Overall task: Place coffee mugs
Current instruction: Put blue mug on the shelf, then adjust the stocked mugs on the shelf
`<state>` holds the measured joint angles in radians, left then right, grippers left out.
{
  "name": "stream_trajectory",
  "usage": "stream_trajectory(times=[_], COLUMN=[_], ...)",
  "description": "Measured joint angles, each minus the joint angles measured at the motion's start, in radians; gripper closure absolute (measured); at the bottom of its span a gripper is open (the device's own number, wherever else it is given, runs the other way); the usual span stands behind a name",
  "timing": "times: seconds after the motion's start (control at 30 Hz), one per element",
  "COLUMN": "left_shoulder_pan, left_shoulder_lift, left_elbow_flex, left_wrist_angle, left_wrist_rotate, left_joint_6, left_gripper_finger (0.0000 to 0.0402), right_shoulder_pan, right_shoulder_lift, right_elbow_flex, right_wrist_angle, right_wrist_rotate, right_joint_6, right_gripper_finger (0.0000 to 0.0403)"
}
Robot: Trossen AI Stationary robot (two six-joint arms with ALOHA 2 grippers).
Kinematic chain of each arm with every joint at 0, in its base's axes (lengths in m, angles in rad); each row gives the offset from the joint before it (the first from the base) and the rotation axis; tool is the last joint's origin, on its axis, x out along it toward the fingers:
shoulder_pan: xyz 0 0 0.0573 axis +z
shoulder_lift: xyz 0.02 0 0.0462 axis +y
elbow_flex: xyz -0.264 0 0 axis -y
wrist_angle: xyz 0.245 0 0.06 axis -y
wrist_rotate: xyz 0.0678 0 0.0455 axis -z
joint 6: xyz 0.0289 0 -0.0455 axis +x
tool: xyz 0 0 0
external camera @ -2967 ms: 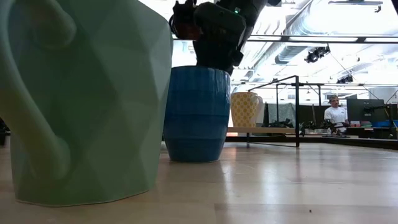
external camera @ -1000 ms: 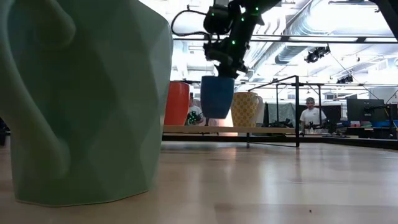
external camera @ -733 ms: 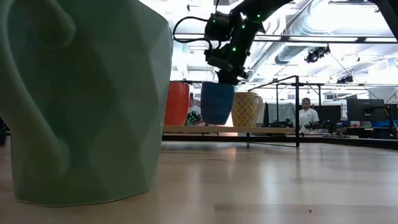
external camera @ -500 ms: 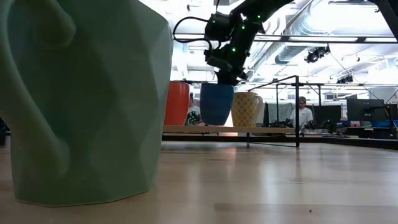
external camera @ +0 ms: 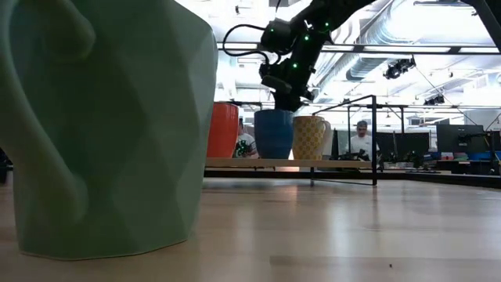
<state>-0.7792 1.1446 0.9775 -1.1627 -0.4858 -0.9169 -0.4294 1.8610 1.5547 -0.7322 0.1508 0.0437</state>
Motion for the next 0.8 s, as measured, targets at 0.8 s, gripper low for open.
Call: stream_trajectory(times=[0.8], left_shoulder_pan=[0.000], left_shoulder_lift=[0.000], left_elbow_flex=[0.000], left_wrist_angle=[0.005], left_wrist_rotate=[-0.026], left_joint_6=[0.003], left_gripper_finger=[0.0268], right_shoulder_pan=[0.180], right_shoulder_lift=[-0.025], right_elbow_flex=[0.166], right_wrist_angle=[0.008], right_wrist_rotate=[-0.140], right_joint_6=[-0.089], right_gripper_finger=[0.0341])
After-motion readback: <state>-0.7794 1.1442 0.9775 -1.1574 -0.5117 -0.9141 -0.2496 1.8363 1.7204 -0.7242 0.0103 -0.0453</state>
